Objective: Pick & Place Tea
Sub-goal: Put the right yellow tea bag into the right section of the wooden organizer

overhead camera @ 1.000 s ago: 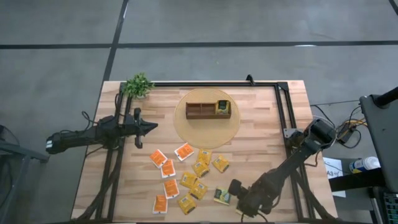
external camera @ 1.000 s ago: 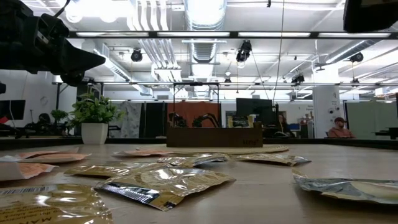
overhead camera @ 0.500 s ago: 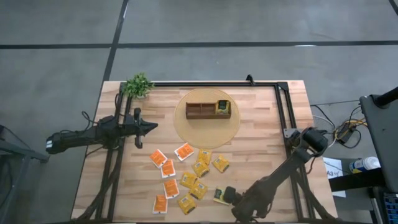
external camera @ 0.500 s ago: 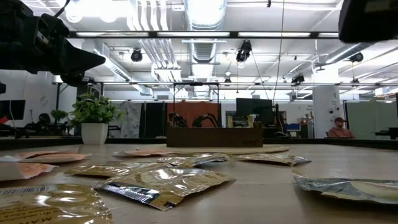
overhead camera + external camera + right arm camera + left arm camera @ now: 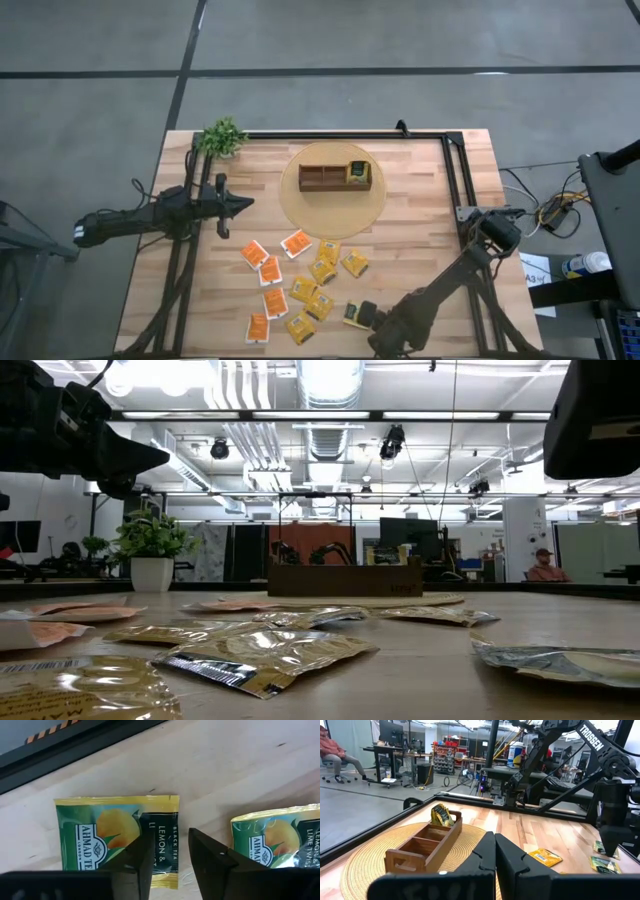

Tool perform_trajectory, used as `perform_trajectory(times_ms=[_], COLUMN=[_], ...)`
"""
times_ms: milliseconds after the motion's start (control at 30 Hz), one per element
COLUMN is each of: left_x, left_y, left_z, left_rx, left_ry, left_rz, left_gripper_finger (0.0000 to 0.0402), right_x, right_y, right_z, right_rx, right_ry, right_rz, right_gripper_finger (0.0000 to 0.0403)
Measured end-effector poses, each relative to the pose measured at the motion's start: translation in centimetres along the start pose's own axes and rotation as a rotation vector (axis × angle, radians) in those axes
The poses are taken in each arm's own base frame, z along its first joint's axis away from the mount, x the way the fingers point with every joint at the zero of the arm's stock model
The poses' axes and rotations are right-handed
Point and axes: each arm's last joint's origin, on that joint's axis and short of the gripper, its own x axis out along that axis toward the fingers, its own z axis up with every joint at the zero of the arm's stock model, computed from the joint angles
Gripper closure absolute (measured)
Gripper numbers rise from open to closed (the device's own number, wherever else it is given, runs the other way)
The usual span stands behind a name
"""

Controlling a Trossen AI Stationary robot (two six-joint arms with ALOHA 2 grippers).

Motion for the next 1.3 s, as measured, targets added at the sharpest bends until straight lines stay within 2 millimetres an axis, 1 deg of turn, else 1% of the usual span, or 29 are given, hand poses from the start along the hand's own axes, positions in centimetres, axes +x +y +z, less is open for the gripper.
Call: perform_trajectory(times_ms=[67,200,233,367,500,667,867,933,1100,1300], left_x=[0.0,0.0,0.0,0.0,0.0,0.0,0.0,0.0,0.0,0.0], left_y=[0.0,0.0,0.0,0.0,0.0,0.0,0.0,0.0,0.0,0.0], left_z=[0.0,0.0,0.0,0.0,0.0,0.0,0.0,0.0,0.0,0.0], left_rx=[0.0,0.0,0.0,0.0,0.0,0.0,0.0,0.0,0.0,0.0], left_ry=[0.0,0.0,0.0,0.0,0.0,0.0,0.0,0.0,0.0,0.0], left_rz=[0.0,0.0,0.0,0.0,0.0,0.0,0.0,0.0,0.0,0.0], left_gripper_finger=[0.0401,0.0401,0.0401,0.0401,0.0401,0.0401,0.0401,0.0401,0.0401,0.0401], right_x=[0.0,0.0,0.0,0.0,-0.9,-4.6,-8.8,-9.8,-12.4,-14.7], right_y=[0.0,0.0,0.0,-0.1,-0.3,-1.2,-3.0,-3.8,-6.5,-10.0], right_z=[-0.1,-0.2,-0.2,-0.3,-0.6,-1.2,-3.2,-4.2,-7.0,-10.7], right_rx=[-0.009,-0.021,-0.023,-0.021,-0.016,0.038,0.188,0.248,0.415,0.582], right_ry=[0.003,0.004,0.005,0.013,0.049,0.051,0.145,0.191,0.272,0.345], right_rz=[0.004,0.024,0.025,0.017,-0.048,-0.189,-0.486,-0.572,-0.768,-0.918], right_gripper_finger=[0.0312,0.0377,0.0385,0.0393,0.0395,0.0395,0.0395,0.0395,0.0395,0.0395])
